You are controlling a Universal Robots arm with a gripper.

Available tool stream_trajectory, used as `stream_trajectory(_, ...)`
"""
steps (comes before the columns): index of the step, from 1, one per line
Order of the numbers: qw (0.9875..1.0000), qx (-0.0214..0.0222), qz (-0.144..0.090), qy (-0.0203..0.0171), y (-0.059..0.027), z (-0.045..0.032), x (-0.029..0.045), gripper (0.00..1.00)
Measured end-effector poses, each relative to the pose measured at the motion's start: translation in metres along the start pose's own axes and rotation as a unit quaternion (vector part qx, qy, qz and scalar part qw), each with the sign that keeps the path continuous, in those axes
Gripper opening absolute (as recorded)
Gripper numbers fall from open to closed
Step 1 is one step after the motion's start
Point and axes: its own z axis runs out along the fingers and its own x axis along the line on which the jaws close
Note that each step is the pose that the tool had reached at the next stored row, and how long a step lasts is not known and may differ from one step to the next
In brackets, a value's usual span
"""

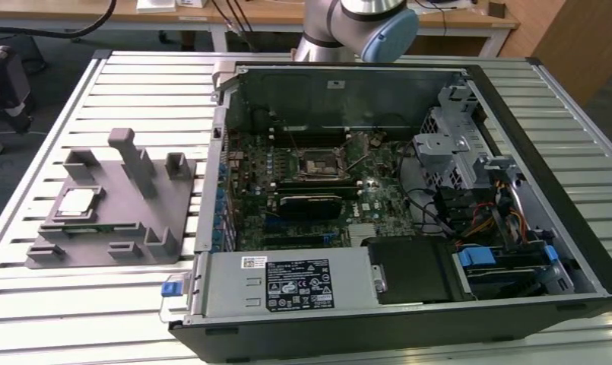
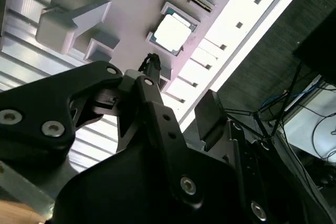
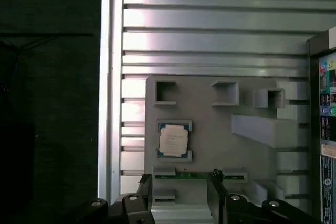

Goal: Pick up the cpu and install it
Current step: 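Pick up the cpu and move it towards the insertion slot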

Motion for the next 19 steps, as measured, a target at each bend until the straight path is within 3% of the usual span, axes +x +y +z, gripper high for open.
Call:
stream_trajectory(1,1.0,0.0,-0.001,0.0011,-0.0001,0.0017,0.0,0.54)
stream_trajectory(19,1.0,0.0004,-0.006,0.0031,-0.0013,0.0248,0.0005,0.54)
